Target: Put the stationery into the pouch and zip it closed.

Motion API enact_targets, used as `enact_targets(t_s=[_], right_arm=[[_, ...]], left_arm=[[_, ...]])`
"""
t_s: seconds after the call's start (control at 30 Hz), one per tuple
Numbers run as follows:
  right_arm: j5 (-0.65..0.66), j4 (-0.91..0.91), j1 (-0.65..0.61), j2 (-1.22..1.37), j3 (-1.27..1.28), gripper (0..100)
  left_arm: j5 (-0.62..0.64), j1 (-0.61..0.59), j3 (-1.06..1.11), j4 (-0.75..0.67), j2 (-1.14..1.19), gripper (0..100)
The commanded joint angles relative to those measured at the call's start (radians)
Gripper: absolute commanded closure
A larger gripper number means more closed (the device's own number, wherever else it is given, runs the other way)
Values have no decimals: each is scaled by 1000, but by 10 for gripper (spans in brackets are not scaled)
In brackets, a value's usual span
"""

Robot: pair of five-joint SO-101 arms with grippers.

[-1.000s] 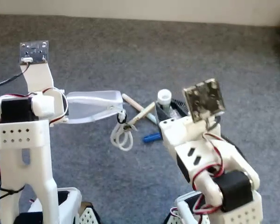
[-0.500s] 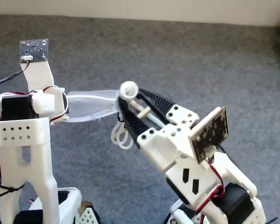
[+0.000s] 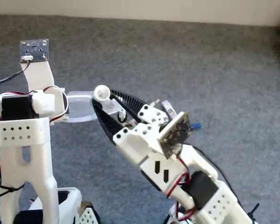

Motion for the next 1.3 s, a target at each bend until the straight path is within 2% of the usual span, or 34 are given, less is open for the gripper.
enact_targets(t_s=[0.0, 0.4, 1.03, 1.27], right_arm=[[-2, -124, -10, -8, 39, 992], [0, -265, -27, -7, 174, 993], [5, -259, -27, -7, 271, 993], [175, -257, -33, -7, 318, 993]], left_arm=[[9, 19, -33, 6, 1, 993], [9, 19, -2, -2, -2, 993], [9, 19, -2, 3, -7, 993], [9, 19, -2, 3, -7, 993]])
